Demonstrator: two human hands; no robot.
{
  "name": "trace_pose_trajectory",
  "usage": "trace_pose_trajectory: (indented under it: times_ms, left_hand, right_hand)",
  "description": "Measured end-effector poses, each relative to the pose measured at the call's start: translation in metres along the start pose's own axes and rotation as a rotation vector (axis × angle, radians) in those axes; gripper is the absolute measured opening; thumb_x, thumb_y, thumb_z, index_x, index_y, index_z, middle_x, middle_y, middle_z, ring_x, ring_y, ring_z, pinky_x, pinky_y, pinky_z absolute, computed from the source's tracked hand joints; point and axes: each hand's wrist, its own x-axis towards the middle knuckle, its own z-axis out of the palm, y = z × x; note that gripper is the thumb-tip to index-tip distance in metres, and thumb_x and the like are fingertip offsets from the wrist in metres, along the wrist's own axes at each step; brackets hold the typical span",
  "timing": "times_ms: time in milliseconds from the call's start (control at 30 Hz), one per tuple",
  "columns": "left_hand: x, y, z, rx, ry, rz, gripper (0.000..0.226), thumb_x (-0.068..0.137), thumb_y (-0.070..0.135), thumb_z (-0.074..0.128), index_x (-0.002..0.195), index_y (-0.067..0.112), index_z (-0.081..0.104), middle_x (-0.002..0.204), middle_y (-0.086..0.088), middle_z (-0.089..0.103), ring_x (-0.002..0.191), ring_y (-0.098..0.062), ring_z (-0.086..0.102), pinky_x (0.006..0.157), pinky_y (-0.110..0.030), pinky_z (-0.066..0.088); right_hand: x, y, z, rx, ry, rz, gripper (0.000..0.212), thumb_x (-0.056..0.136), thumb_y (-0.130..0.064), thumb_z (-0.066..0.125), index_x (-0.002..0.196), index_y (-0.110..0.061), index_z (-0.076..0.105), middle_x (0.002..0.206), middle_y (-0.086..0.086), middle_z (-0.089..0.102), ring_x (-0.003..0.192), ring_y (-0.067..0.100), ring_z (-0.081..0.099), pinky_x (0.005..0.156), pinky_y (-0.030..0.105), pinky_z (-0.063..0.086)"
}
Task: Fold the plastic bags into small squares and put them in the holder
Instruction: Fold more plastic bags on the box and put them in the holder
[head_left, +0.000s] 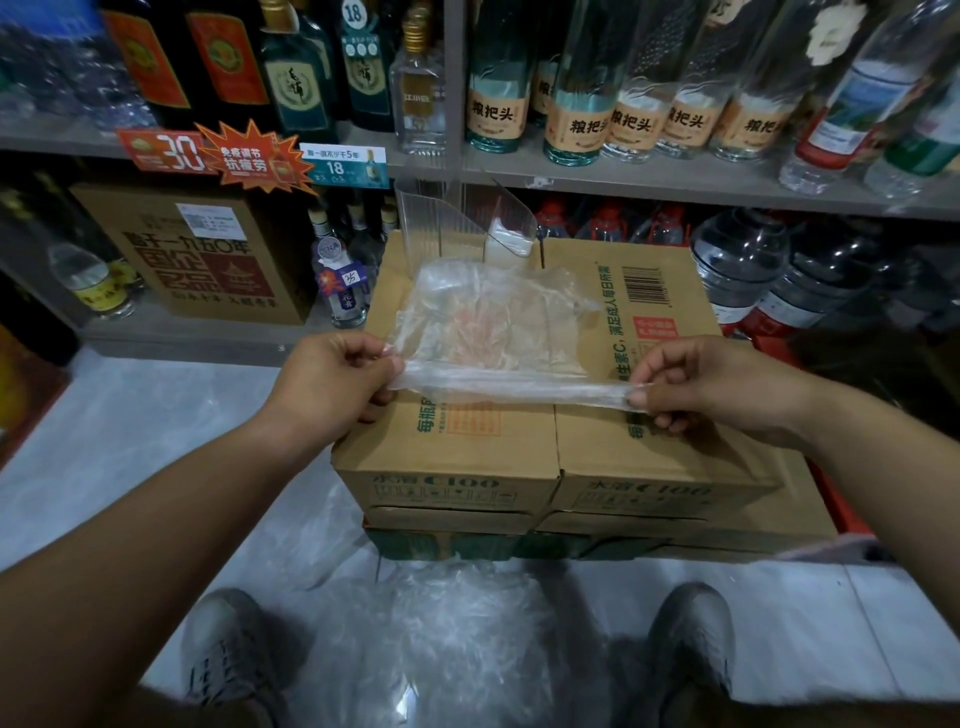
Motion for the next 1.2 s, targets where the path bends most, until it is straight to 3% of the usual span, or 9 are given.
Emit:
trace_pose_trajectory:
  times_ms: [133, 233, 367, 467, 600, 733, 1000, 1100, 1200]
  left_hand:
    - [0.001, -0.002, 0.001, -0.001, -0.011, -0.014, 0.003, 0.094, 0.015, 0.071, 0.094, 0.015, 0.074, 0.076, -0.012, 0.067, 0.067, -0.019, 0.061, 0.066, -0.036, 0.056]
    - [0.0, 0.0, 0.002, 0.003, -0.015, -0.028, 0.006, 0.095, 0.017, 0.07, 0.092, 0.015, 0.075, 0.073, -0.01, 0.065, 0.06, -0.016, 0.057, 0.059, -0.031, 0.052]
    - [0.0, 0.001, 0.003, -0.003, -0.021, -0.037, 0.006, 0.095, 0.018, 0.071, 0.091, 0.015, 0.075, 0.072, -0.011, 0.066, 0.057, -0.014, 0.056, 0.055, -0.03, 0.048]
    - [-0.001, 0.001, 0.002, 0.007, 0.001, -0.039, 0.005, 0.094, 0.019, 0.072, 0.091, 0.017, 0.076, 0.072, -0.006, 0.069, 0.055, -0.011, 0.057, 0.055, -0.029, 0.049]
    - [0.0, 0.0, 0.002, 0.012, 0.004, -0.036, 0.004, 0.094, 0.019, 0.072, 0.094, 0.016, 0.075, 0.069, 0.0, 0.07, 0.052, -0.007, 0.058, 0.055, -0.028, 0.05]
    - [-0.001, 0.001, 0.003, 0.032, -0.005, -0.03, 0.003, 0.093, 0.02, 0.073, 0.093, 0.018, 0.074, 0.071, -0.003, 0.07, 0.058, -0.011, 0.06, 0.053, -0.027, 0.049]
    - [-0.001, 0.001, 0.002, 0.056, -0.012, -0.048, 0.007, 0.092, 0.022, 0.074, 0.095, 0.015, 0.075, 0.069, -0.001, 0.07, 0.057, -0.007, 0.061, 0.055, -0.026, 0.049]
    - [-0.003, 0.005, 0.001, 0.119, -0.037, -0.042, 0.01, 0.091, 0.022, 0.076, 0.093, 0.012, 0.074, 0.067, -0.001, 0.07, 0.051, -0.002, 0.06, 0.053, -0.023, 0.049]
    - [-0.006, 0.009, -0.002, 0.283, -0.115, -0.023, 0.005, 0.088, 0.014, 0.077, 0.087, 0.015, 0.073, 0.064, -0.002, 0.072, 0.055, -0.011, 0.065, 0.062, -0.032, 0.056]
  right_hand:
    - [-0.007, -0.001, -0.008, 0.066, -0.15, 0.069, 0.022, 0.075, -0.007, 0.075, 0.096, -0.004, 0.07, 0.08, 0.011, 0.067, 0.069, 0.017, 0.063, 0.062, 0.021, 0.058]
    - [-0.009, 0.002, -0.007, 0.006, -0.171, 0.075, 0.012, 0.085, -0.001, 0.071, 0.096, -0.002, 0.068, 0.082, 0.01, 0.067, 0.073, 0.016, 0.065, 0.065, 0.021, 0.059]
    - [-0.011, 0.001, -0.004, 0.123, -0.189, 0.1, 0.013, 0.089, 0.006, 0.064, 0.101, 0.002, 0.061, 0.089, 0.023, 0.069, 0.074, 0.021, 0.07, 0.066, 0.025, 0.061]
    - [-0.006, 0.004, -0.006, 0.162, -0.088, 0.096, 0.022, 0.089, 0.01, 0.062, 0.11, 0.005, 0.061, 0.101, 0.032, 0.069, 0.074, 0.025, 0.071, 0.065, 0.027, 0.063]
    - [0.0, 0.007, -0.008, 0.179, 0.041, 0.09, 0.026, 0.091, 0.01, 0.062, 0.116, 0.006, 0.06, 0.089, 0.023, 0.072, 0.071, 0.025, 0.072, 0.065, 0.031, 0.064]
    - [0.0, 0.005, -0.004, 0.237, 0.052, 0.095, 0.024, 0.091, -0.003, 0.067, 0.114, 0.004, 0.063, 0.092, 0.022, 0.072, 0.075, 0.027, 0.072, 0.07, 0.034, 0.063]
    - [0.002, 0.006, -0.001, -0.015, 0.135, 0.112, 0.019, 0.085, -0.002, 0.075, 0.099, 0.007, 0.066, 0.065, 0.011, 0.069, 0.055, 0.015, 0.063, 0.051, 0.022, 0.057]
    - [0.002, 0.007, -0.004, -0.141, 0.089, 0.128, 0.019, 0.084, -0.005, 0.078, 0.097, 0.005, 0.068, 0.066, 0.011, 0.066, 0.055, 0.015, 0.061, 0.051, 0.023, 0.054]
    - [0.002, 0.003, -0.004, -0.335, 0.04, 0.136, 0.024, 0.08, -0.014, 0.083, 0.095, 0.0, 0.07, 0.069, 0.007, 0.066, 0.059, 0.013, 0.059, 0.057, 0.026, 0.05]
